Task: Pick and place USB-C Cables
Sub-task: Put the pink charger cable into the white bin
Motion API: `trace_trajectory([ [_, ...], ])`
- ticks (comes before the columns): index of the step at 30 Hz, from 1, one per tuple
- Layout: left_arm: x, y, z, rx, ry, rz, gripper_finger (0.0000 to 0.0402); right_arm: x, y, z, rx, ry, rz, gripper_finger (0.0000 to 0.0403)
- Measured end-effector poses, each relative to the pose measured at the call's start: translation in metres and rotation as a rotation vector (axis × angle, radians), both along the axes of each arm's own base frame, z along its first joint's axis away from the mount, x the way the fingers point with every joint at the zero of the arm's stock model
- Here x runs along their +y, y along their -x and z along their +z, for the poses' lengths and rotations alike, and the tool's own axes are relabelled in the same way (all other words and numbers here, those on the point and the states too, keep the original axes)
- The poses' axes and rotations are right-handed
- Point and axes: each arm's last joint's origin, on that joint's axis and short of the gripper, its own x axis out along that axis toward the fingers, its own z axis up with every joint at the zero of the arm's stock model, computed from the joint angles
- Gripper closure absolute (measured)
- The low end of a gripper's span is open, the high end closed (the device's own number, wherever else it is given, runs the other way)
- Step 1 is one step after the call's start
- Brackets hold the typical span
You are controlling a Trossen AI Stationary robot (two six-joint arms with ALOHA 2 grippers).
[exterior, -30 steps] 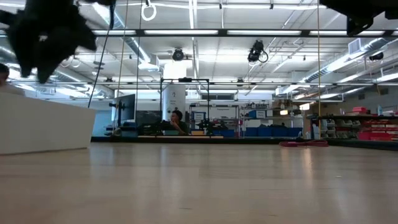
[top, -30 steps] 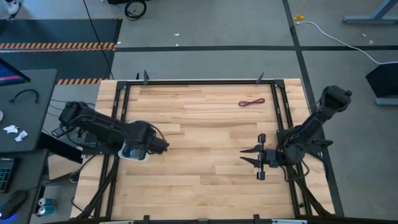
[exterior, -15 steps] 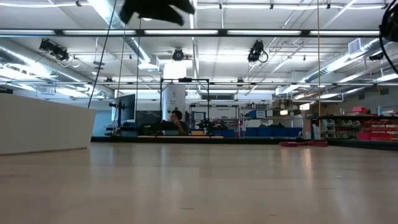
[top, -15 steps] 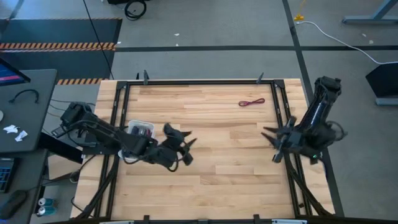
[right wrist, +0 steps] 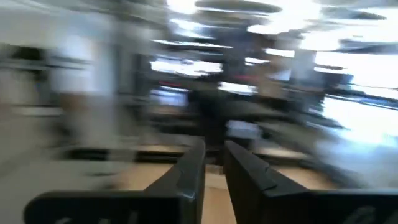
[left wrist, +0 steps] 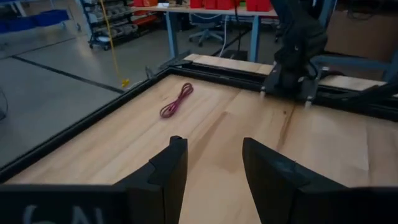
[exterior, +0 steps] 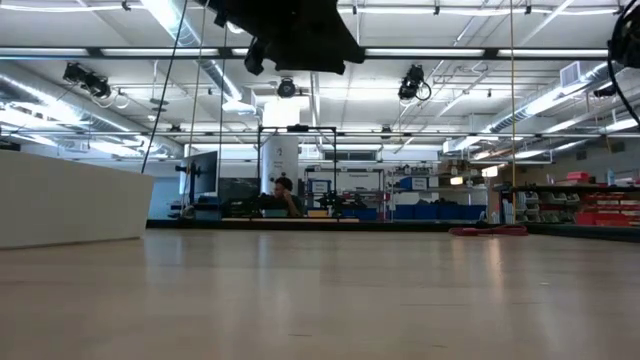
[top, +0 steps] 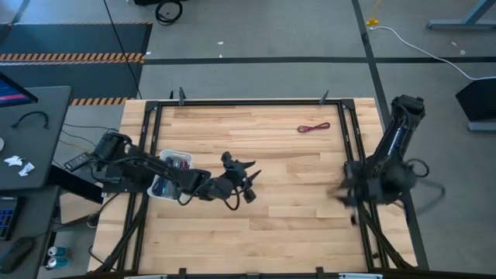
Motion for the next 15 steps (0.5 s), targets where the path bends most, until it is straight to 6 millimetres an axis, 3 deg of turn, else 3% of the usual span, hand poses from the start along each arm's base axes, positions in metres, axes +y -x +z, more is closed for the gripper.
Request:
trace_trajectory([
  [3,0.001,-0.001,-0.001,-0.008,0.015,-0.001,0.0241,0.009,-0.015,-0.010,0.019,-0.025,0.279,0.0356],
  [6,0.001,-0.002,0.000,-0.014,0.006,-0.005,0.0241,0.003,-0.033,-0.010,0.111,-0.036,0.370,0.0375],
  [9,0.001,-0.002,0.001,-0.013,-0.002,-0.010,0.0241,-0.020,-0.053,-0.013,0.353,0.013,0.210,0.0391],
  [13,0.001,-0.002,0.001,-0.012,-0.003,-0.010,0.0241,-0.077,-0.073,-0.012,0.732,0.054,-0.139,0.0397],
  [15,0.001,-0.002,0.001,-0.012,-0.004,-0.010,0.0241,-0.106,-0.080,-0.011,0.892,0.065,-0.222,0.0390],
])
